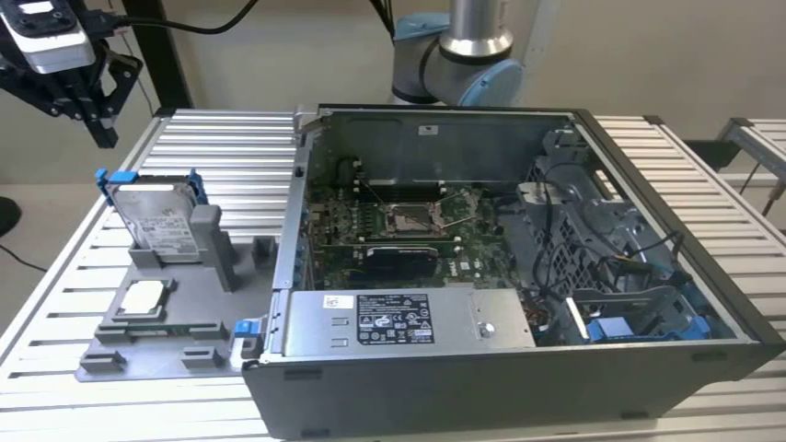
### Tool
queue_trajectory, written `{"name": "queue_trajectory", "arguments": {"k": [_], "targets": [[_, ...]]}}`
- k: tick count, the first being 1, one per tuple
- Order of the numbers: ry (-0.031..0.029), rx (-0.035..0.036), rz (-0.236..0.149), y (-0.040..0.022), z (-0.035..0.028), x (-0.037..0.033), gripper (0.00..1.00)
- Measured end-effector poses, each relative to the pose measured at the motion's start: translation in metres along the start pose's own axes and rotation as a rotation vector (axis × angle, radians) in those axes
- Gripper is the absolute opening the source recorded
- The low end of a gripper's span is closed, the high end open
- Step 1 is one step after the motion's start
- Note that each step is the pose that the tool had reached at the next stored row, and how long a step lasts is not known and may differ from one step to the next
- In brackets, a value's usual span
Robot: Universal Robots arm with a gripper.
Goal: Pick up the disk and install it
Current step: 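Pick up the disk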
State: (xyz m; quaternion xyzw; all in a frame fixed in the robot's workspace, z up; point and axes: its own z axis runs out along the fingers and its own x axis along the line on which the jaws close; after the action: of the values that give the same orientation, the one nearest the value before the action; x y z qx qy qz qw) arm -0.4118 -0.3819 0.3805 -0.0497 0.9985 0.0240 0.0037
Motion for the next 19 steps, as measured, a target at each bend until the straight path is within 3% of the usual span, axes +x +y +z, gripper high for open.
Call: {"name": "queue_trajectory", "arguments": {"k": [19], "targets": [[0.007, -0.0014, -0.147, 0.0, 0.0, 0.0, 0.0]]}}
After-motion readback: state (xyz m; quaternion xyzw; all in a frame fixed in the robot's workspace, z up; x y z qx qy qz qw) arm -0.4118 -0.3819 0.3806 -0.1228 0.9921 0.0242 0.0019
